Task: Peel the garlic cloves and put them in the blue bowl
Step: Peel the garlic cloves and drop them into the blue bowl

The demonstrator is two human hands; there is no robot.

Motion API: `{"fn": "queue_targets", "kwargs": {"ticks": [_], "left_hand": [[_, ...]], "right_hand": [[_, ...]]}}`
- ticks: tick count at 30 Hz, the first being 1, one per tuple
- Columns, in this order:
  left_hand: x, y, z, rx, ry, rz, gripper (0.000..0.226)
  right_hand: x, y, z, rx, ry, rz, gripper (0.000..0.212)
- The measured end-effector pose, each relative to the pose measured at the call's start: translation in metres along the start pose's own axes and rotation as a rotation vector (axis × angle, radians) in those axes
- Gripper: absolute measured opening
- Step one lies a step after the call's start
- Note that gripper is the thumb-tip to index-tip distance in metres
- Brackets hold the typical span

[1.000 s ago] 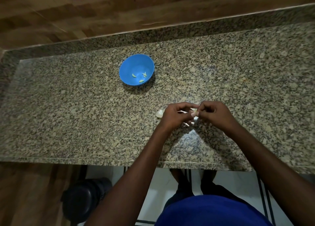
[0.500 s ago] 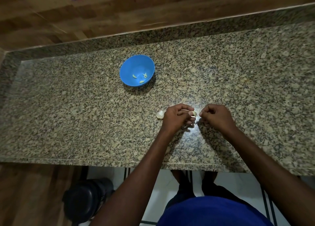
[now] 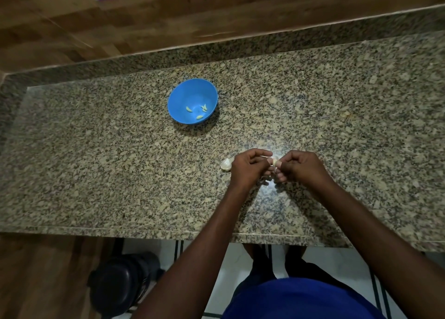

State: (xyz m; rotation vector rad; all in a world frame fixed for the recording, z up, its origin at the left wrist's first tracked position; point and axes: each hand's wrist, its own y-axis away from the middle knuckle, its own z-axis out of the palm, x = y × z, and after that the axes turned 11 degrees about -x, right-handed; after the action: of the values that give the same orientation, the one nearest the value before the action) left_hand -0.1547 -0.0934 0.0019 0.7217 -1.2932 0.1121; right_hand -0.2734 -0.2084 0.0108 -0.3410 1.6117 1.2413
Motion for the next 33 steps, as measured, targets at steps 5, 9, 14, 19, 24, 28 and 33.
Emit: {"fn": "queue_targets", "kwargs": {"ticks": [5, 9, 14, 19, 24, 28, 33], "left_hand": [[-0.002, -0.001, -0.002, -0.097, 0.005, 0.01, 0.024], [-0.003, -0.005, -0.007, -0.12, -0.073, -0.006, 0.027], [0.003, -0.012, -0.013, -0.111, -0.148, -0.032, 0.026], [0.004, -0.013, -0.012, -0.116, -0.197, -0.007, 0.027], [-0.001, -0.011, -0.012, -0.118, -0.222, 0.035, 0.024], [-0.002, -0.007, -0.011, -0.116, -0.181, 0.038, 0.023], [-0.001, -0.002, -0.008, -0.084, -0.15, 0.039, 0.02]], "right_hand": [[-0.001, -0.006, 0.001, -0.015, -0.107, 0.085, 0.008], [-0.002, -0.009, 0.003, 0.002, -0.05, 0.102, 0.012], [-0.004, -0.008, 0.004, -0.008, -0.013, 0.099, 0.015], [-0.002, -0.01, -0.003, -0.07, -0.114, 0.12, 0.016], [0.006, -0.009, -0.006, -0.052, -0.152, 0.108, 0.016], [0.009, -0.011, 0.002, 0.011, -0.155, 0.076, 0.017], [0.009, -0.006, 0.007, 0.011, -0.105, 0.068, 0.024]]}}
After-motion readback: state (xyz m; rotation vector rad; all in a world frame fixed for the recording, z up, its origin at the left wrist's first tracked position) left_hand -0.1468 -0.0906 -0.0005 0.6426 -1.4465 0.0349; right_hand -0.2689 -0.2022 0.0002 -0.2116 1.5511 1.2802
